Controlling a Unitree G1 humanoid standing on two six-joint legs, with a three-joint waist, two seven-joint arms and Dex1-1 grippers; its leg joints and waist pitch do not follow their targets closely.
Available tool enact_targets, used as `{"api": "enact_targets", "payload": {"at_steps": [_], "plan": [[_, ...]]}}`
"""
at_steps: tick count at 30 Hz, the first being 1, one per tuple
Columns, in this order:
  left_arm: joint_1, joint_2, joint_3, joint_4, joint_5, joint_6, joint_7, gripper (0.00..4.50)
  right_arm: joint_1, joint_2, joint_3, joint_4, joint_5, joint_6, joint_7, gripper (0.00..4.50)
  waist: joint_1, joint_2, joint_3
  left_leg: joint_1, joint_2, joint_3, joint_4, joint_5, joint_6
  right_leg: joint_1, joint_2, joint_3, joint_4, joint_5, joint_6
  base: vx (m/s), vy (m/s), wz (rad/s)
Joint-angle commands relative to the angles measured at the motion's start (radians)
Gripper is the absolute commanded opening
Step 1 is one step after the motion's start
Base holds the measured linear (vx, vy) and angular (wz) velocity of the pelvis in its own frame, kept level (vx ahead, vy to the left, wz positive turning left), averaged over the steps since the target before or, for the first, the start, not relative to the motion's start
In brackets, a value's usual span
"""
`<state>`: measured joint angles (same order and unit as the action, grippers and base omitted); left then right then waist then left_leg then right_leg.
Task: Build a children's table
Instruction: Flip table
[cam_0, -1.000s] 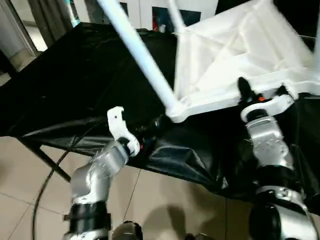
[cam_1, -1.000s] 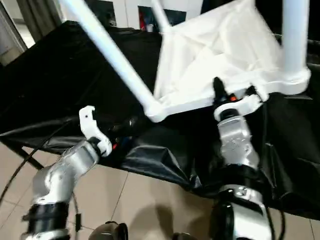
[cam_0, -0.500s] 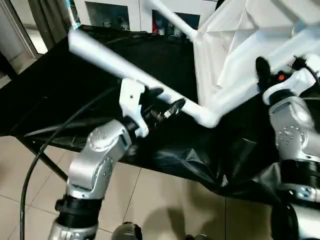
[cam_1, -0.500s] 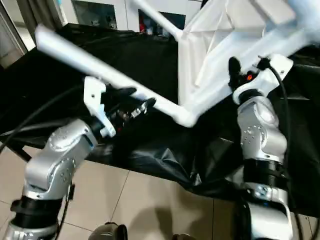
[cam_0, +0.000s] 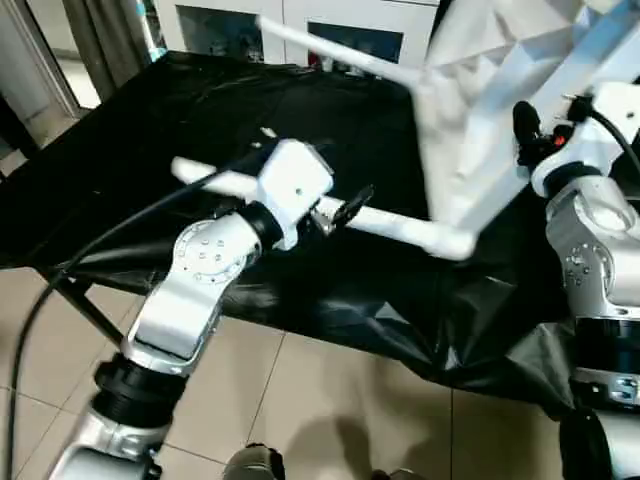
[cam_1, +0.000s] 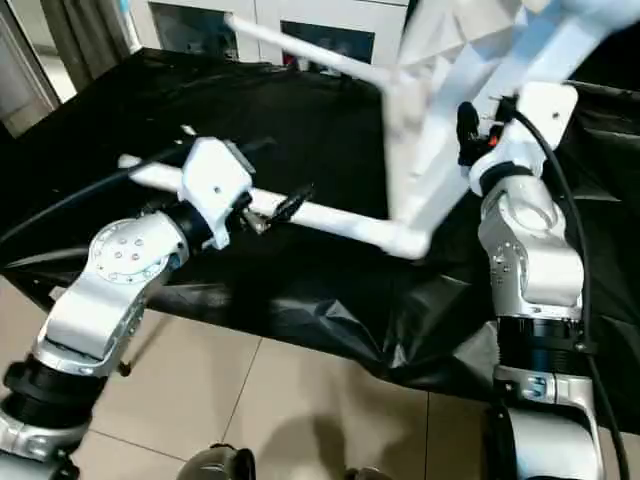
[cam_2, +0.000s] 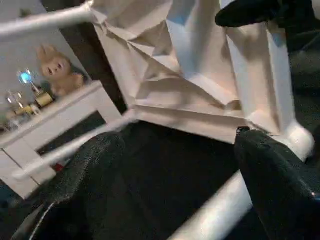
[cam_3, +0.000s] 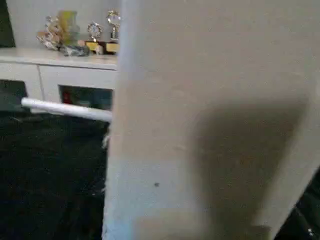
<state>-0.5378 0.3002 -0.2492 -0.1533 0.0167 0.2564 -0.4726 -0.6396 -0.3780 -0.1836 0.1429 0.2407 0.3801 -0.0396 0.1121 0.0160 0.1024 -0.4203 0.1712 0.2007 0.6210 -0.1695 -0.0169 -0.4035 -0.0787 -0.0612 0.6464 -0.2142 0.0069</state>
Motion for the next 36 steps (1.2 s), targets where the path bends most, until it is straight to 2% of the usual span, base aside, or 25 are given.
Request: {"api": "enact_targets", "payload": {"at_steps": [1, 5, 9, 10, 12, 14, 17, 18, 20, 22, 25, 27, 32, 34, 36], "plan": [[-0.028, 0.001, -0.006, 0.002, -0.021, 0.0, -0.04, 4.03, -0.01, -0.032, 0.019, -0.026, -0.057, 0.024, -0.02, 2.02, -0.01, -0.017, -0.089, 0.038, 0.053, -0.027, -0.072, -0.081, -0.009, 0.042, -0.064, 0.052, -0.068, -0.025, -0.179, 0.0, 0.0, 0.0], [-0.067, 0.019, -0.02, 0.021, 0.009, -0.047, -0.062, 4.03, -0.019, -0.028, 0.032, -0.024, -0.058, 0.028, -0.013, 1.98, -0.012, -0.018, -0.09, 0.038, 0.052, -0.026, -0.07, -0.08, 0.002, 0.043, -0.066, 0.053, -0.067, -0.015, -0.187, 0.0, 0.0, 0.0], [-0.106, 0.04, -0.044, 0.063, 0.081, -0.13, -0.042, 4.03, -0.015, -0.021, 0.043, -0.014, -0.071, 0.02, 0.002, 1.97, -0.012, -0.019, -0.092, 0.037, 0.053, -0.027, -0.068, -0.066, 0.013, 0.043, -0.065, 0.052, -0.066, 0.0, -0.19, 0.0, 0.0, 0.0], [-0.125, 0.051, -0.056, 0.083, 0.12, -0.164, -0.028, 4.03, -0.009, -0.019, 0.049, -0.008, -0.079, 0.018, 0.007, 1.97, -0.011, -0.021, -0.093, 0.038, 0.053, -0.027, -0.068, -0.061, 0.017, 0.044, -0.065, 0.052, -0.065, -0.002, -0.186, 0.0, 0.0, 0.0], [-0.133, 0.054, -0.059, 0.091, 0.134, -0.179, -0.02, 4.03, -0.005, -0.019, 0.053, -0.004, -0.084, 0.017, 0.008, 1.97, -0.013, -0.02, -0.094, 0.038, 0.054, -0.027, -0.068, -0.056, 0.016, 0.045, -0.067, 0.052, -0.063, 0.004, -0.19, 0.0, 0.0, 0.0], [-0.187, 0.058, -0.06, 0.125, 0.19, -0.262, 0.028, 4.03, 0.027, -0.035, 0.095, 0.021, -0.136, -0.007, 0.019, 2.51, -0.012, -0.024, -0.096, 0.036, 0.052, -0.026, -0.066, -0.044, 0.017, 0.046, -0.066, 0.051, -0.062, 0.014, -0.196, 0.0, 0.0, 0.0], [-0.228, 0.054, -0.052, 0.143, 0.227, -0.324, 0.072, 4.03, 0.051, -0.035, 0.112, 0.042, -0.157, -0.019, 0.019, 2.75, -0.012, -0.026, -0.097, 0.035, 0.053, -0.028, -0.066, -0.037, 0.017, 0.049, -0.068, 0.051, -0.061, 0.028, -0.202, 0.0, 0.0, 0.0], [-0.271, 0.057, -0.044, 0.168, 0.277, -0.391, 0.133, 4.03, 0.067, -0.025, 0.114, 0.066, -0.161, -0.022, 0.017, 2.84, -0.011, -0.028, -0.098, 0.035, 0.053, -0.028, -0.065, -0.04, 0.021, 0.049, -0.069, 0.051, -0.06, 0.033, -0.208, 0.0, 0.0, 0.0], [-0.296, 0.06, -0.042, 0.187, 0.3, -0.415, 0.16, 4.03, 0.073, -0.022, 0.119, 0.086, -0.17, -0.028, 0.015, 2.84, -0.012, -0.032, -0.1, 0.035, 0.053, -0.028, -0.065, -0.048, 0.022, 0.053, -0.07, 0.051, -0.06, 0.029, -0.208, 0.0, 0.0, 0.0], [-0.329, 0.068, -0.044, 0.219, 0.337, -0.431, 0.19, 4.03, 0.075, -0.022, 0.127, 0.117, -0.184, -0.032, 0.007, 3.18, -0.013, -0.035, -0.1, 0.035, 0.053, -0.027, -0.064, -0.044, 0.024, 0.05, -0.069, 0.05, -0.061, 0.025, -0.213, 0.0, 0.0, 0.0], [-0.361, 0.076, -0.053, 0.27, 0.385, -0.454, 0.226, 4.03, 0.075, -0.019, 0.128, 0.144, -0.2, -0.035, 0.0, 3.37, -0.013, -0.033, -0.099, 0.036, 0.054, -0.027, -0.064, -0.057, 0.021, 0.048, -0.071, 0.05, -0.062, -0.002, -0.21, 0.0, 0.0, 0.0], [-0.378, 0.078, -0.054, 0.297, 0.406, -0.461, 0.246, 4.03, 0.073, -0.019, 0.128, 0.153, -0.207, -0.038, 0.0, 3.37, -0.013, -0.032, -0.102, 0.038, 0.054, -0.026, -0.063, -0.056, 0.016, 0.046, -0.07, 0.05, -0.061, -0.002, -0.211, 0.0, 0.0, 0.0], [-0.471, 0.097, -0.069, 0.442, 0.495, -0.491, 0.315, 4.03, 0.066, -0.015, 0.128, 0.2, -0.22, -0.064, 0.001, 3.37, -0.009, -0.038, -0.108, 0.038, 0.052, -0.026, -0.061, -0.048, 0.019, 0.047, -0.071, 0.049, -0.059, 0.017, -0.216, 0.0, 0.0, 0.0], [-0.508, 0.104, -0.072, 0.501, 0.519, -0.501, 0.341, 4.03, 0.061, -0.01, 0.13, 0.212, -0.223, -0.07, 0.001, 3.37, -0.007, -0.036, -0.108, 0.037, 0.052, -0.027, -0.061, -0.045, 0.018, 0.047, -0.071, 0.049, -0.058, 0.022, -0.217, 0.0, 0.0, 0.0], [-0.537, 0.105, -0.066, 0.536, 0.533, -0.499, 0.363, 4.03, 0.056, -0.007, 0.132, 0.219, -0.224, -0.074, 0.0, 3.37, -0.006, -0.037, -0.114, 0.038, 0.053, -0.027, -0.059, -0.04, 0.018, 0.049, -0.073, 0.048, -0.055, 0.039, -0.223, 0.0, 0.0, 0.0]]}}
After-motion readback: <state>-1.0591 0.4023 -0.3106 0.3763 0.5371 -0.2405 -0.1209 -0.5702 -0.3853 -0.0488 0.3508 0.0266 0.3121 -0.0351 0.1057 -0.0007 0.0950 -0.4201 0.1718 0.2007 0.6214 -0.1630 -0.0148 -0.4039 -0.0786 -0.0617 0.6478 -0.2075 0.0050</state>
